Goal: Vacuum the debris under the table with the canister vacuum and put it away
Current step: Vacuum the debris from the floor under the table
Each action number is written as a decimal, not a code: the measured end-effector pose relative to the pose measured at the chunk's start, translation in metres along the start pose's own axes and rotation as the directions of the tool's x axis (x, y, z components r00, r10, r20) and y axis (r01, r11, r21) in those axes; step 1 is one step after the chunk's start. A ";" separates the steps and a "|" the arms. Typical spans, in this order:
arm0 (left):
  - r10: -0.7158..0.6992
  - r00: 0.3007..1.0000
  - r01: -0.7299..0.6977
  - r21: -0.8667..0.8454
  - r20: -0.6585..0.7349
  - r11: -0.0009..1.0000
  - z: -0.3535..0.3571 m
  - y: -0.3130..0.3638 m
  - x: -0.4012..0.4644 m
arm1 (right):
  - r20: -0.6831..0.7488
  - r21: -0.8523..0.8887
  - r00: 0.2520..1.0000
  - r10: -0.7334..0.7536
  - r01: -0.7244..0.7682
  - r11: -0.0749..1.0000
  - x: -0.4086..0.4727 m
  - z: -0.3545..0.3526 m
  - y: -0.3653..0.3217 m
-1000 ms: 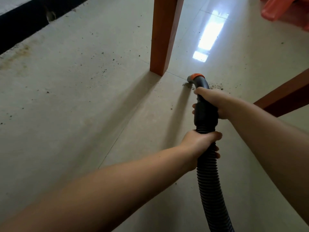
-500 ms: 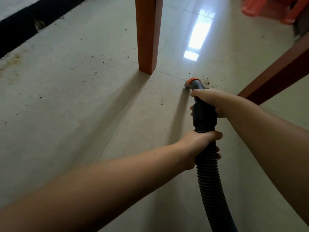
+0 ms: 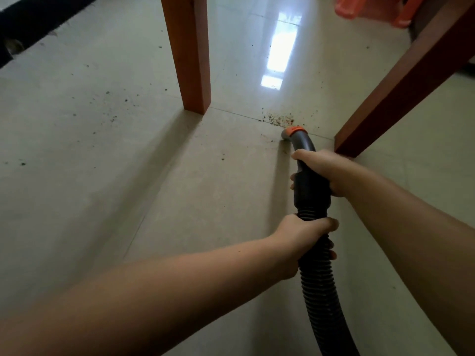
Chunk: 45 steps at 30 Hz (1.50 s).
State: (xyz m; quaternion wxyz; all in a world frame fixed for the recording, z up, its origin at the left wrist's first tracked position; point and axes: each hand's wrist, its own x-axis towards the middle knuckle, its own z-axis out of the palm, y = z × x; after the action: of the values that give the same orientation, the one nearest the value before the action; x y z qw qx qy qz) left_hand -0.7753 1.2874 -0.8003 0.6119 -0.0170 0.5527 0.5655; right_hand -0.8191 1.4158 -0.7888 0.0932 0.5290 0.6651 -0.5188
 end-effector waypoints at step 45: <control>0.043 0.999 -0.043 -0.024 0.018 0.999 0.041 0.050 0.102 | -0.108 0.056 0.994 0.025 -0.019 0.998 0.080 -0.073 -0.024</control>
State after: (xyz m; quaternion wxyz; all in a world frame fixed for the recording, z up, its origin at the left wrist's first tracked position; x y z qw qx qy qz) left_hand -0.8094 1.4002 -0.8253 0.6046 -0.0070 0.5405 0.5850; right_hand -0.8408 1.5237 -0.7960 0.0477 0.5661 0.6488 -0.5063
